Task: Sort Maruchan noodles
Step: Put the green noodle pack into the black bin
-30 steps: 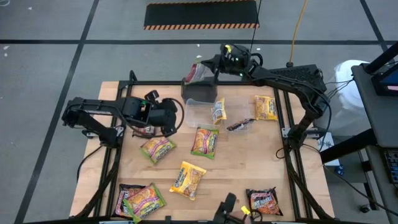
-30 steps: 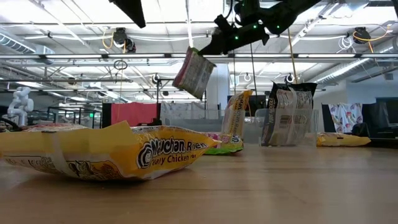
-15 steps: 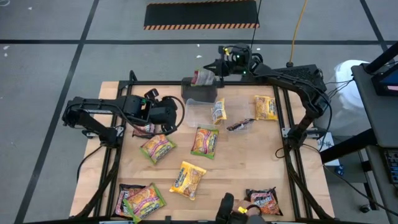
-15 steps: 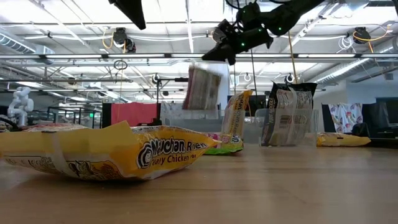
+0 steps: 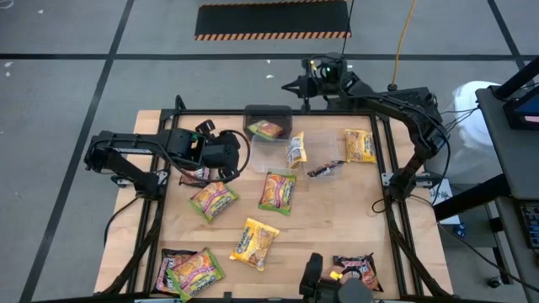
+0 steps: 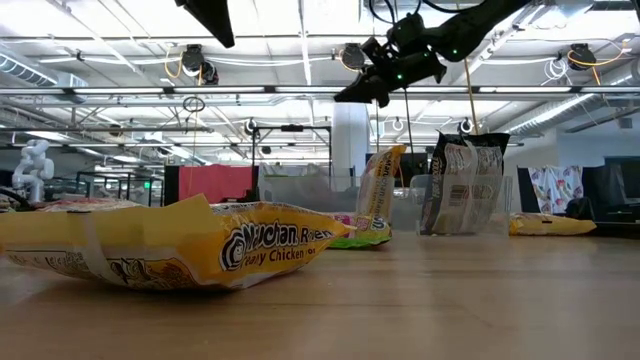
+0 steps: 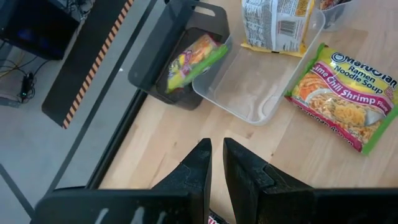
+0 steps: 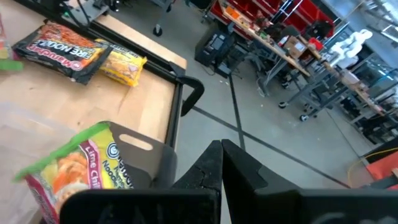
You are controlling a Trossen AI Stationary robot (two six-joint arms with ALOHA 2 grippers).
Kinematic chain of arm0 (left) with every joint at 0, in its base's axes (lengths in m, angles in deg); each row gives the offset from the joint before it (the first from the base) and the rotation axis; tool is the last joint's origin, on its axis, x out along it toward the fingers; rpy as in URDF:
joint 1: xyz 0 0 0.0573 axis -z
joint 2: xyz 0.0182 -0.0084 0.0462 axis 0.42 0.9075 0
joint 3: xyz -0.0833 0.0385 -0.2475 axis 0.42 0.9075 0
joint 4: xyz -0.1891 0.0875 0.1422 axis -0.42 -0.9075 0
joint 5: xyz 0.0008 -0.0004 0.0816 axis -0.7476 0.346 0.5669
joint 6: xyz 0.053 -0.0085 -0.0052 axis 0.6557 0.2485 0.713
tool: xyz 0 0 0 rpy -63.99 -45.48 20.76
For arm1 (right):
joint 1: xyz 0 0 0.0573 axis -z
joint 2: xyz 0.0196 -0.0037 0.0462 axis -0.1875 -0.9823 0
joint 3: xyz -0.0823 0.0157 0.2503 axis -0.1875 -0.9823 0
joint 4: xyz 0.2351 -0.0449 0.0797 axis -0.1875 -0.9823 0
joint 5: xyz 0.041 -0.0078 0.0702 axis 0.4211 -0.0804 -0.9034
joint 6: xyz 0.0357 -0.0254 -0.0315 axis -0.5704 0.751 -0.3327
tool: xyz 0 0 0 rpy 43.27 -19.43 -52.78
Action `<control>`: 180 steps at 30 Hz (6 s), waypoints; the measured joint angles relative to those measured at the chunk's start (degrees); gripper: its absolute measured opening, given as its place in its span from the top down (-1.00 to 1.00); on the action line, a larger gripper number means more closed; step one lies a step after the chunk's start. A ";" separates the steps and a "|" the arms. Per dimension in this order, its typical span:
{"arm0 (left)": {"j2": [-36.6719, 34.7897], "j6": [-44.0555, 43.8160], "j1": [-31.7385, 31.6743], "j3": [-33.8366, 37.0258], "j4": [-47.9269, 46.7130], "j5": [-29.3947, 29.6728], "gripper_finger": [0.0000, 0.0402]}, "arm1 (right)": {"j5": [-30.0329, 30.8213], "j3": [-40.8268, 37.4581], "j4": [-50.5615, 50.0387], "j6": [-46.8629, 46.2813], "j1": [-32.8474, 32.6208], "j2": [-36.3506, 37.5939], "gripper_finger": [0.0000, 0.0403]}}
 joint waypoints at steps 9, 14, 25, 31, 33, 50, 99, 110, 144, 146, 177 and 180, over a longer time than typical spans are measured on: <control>0.00 0.47 0.00 0.00 0.00 0.00 0.76 | -0.01 -0.01 -1.50 0.29 -0.02 0.00 1.00; 0.00 0.47 0.00 0.00 0.00 0.00 0.76 | -0.03 -0.02 -2.01 -0.08 -0.35 0.00 1.00; 0.00 10.83 0.00 0.00 0.00 -0.02 0.76 | 0.34 -0.07 -13.71 0.88 -4.84 2.47 1.00; 0.00 12.68 -0.13 0.00 0.00 -0.04 0.91 | 6.57 -0.07 -23.85 1.21 -10.92 8.77 1.00; 0.00 12.64 -0.43 0.00 0.00 -0.04 0.97 | 8.75 -0.07 -27.68 1.25 -13.24 11.47 1.00; 3.37 26.40 -11.01 0.02 6.89 -1.89 0.89 | 17.00 -0.07 -41.80 -4.05 -30.28 32.75 1.00; 26.76 58.51 -22.34 -0.04 26.46 -13.03 0.68 | 32.11 -0.11 -48.18 -8.27 -37.06 37.33 1.00; 28.46 58.95 -22.48 -0.02 27.30 -13.16 0.68 | 32.08 -0.11 -48.17 -7.58 -37.07 37.33 1.00; 28.46 54.05 -23.20 -0.02 27.12 -15.56 0.68 | 32.08 -0.11 -48.16 -7.43 -37.07 37.33 1.00; 28.46 53.42 -23.43 -0.02 27.15 -15.56 0.68 | 32.06 -0.11 -48.16 -7.33 -37.06 37.33 1.00; 28.44 47.63 -24.41 -0.02 27.21 -14.58 0.68 | 31.87 -0.11 -47.27 -6.56 -37.06 37.33 1.00; 28.44 47.88 -24.53 -0.02 27.21 -13.74 0.68 | 31.86 -0.11 -47.27 -6.33 -37.07 37.33 1.00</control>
